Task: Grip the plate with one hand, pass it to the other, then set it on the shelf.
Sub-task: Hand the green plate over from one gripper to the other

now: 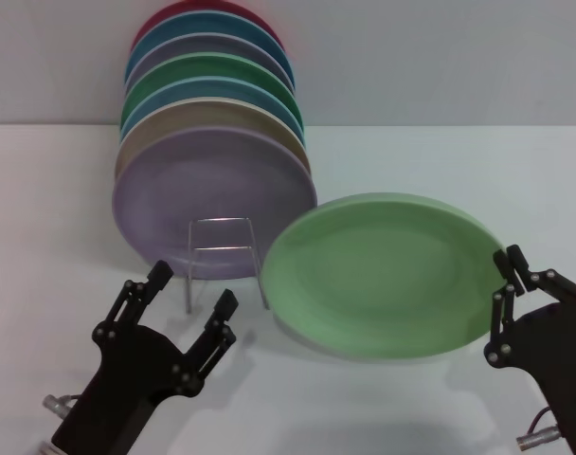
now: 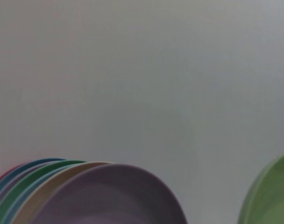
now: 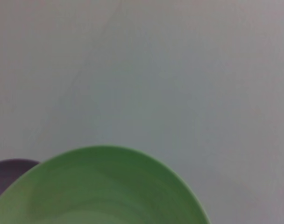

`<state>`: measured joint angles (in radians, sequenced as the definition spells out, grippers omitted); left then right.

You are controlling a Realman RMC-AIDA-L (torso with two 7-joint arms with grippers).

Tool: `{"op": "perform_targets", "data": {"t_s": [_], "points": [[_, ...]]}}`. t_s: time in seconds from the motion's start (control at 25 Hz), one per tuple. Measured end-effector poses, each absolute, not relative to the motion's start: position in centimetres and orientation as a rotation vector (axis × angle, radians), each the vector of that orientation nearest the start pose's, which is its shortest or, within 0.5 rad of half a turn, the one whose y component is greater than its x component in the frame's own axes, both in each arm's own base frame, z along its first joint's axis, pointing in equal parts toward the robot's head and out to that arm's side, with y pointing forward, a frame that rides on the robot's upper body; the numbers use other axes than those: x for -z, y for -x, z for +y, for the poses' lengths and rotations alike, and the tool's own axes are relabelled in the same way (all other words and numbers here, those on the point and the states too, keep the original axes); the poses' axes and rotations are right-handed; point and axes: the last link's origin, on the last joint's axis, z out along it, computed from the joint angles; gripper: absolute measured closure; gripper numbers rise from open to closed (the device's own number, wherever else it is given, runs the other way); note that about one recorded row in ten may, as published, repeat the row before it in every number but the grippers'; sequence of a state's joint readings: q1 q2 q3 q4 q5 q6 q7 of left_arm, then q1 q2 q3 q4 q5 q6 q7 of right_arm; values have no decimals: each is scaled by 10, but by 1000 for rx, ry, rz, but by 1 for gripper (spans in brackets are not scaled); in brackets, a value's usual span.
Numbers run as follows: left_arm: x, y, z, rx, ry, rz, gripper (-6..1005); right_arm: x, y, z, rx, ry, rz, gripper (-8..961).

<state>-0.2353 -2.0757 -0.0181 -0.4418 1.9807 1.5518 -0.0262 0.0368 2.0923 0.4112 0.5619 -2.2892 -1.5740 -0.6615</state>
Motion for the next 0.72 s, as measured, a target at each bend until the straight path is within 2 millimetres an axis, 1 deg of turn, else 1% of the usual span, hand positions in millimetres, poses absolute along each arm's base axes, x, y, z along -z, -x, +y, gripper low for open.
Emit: {"op": "perform_targets", "data": {"t_s": [0.12, 0.32, 0.72], "points": [[91, 262, 203, 1071, 1936, -426, 206, 67, -253, 185, -605, 1595, -130, 937], [96, 261, 207, 1039, 1954, -423, 210, 69, -248, 184, -568, 1588, -175, 937], [103, 257, 217, 1005, 1984, -437, 218, 74, -246, 182, -534, 1599, -192, 936]]}}
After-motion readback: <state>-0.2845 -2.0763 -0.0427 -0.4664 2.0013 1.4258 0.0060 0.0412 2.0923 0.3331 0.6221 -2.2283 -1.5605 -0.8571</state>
